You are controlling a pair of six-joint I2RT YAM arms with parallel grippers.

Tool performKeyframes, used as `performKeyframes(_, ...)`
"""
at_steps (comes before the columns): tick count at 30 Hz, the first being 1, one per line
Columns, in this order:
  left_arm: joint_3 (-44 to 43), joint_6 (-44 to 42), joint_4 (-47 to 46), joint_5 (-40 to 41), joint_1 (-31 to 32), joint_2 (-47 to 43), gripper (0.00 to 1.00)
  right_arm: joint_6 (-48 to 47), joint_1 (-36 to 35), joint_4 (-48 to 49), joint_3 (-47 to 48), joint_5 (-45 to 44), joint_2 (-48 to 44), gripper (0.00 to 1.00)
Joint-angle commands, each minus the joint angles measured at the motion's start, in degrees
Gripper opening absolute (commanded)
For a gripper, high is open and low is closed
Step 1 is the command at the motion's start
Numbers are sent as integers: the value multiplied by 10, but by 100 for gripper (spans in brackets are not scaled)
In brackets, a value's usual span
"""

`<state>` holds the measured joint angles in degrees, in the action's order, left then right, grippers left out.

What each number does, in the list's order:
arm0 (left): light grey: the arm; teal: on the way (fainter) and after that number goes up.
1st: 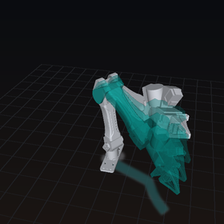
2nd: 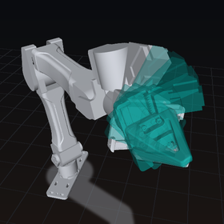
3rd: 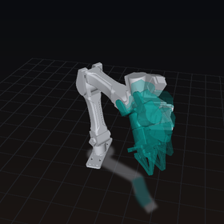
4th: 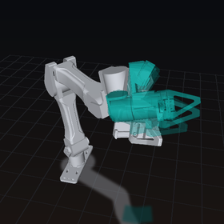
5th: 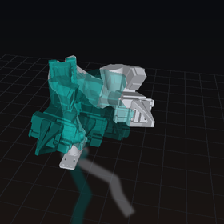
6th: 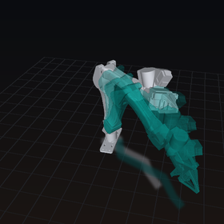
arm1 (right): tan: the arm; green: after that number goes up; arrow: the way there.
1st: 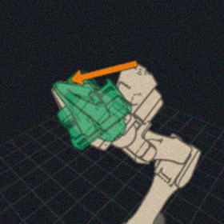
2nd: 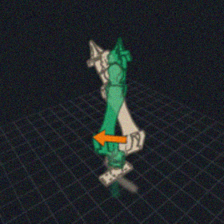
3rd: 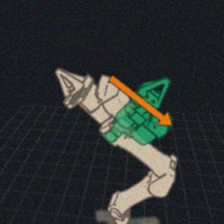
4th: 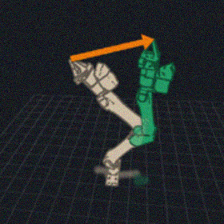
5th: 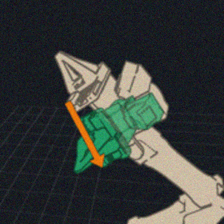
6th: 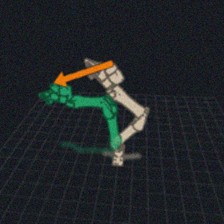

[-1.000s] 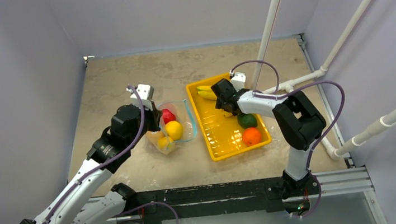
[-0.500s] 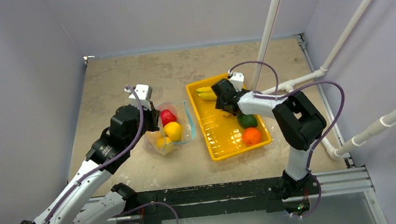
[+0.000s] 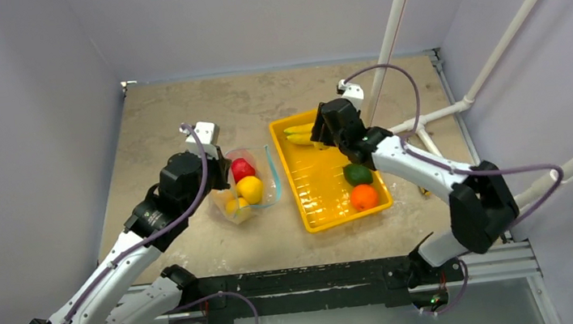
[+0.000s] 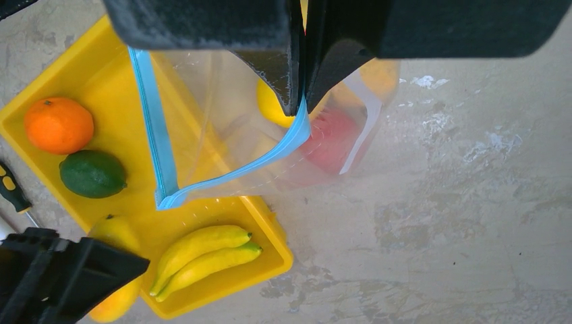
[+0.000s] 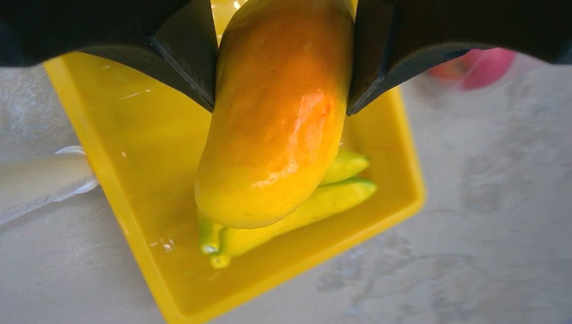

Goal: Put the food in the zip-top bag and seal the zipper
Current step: Pick up the fake fruit from the bin, then place the fake fruit in the zipper food storage bag.

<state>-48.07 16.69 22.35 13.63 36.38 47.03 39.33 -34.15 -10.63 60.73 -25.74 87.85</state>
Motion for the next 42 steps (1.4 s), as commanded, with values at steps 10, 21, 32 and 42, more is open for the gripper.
performKeyframes(10, -7, -8, -5, 5, -5, 5, 0, -124, -113, 82, -15, 123, -202, 1)
performKeyframes(21, -9, -10, -4, 4, -5, 6, 0, -191, -145, 98, -30, 322, -276, 3)
performKeyframes(32, -11, -10, -3, -10, -5, 8, 0, -187, -232, 127, -43, 346, -189, 2)
performKeyframes(42, -12, -9, -6, -25, -5, 12, 0, -148, -279, 122, 25, 297, -81, 3)
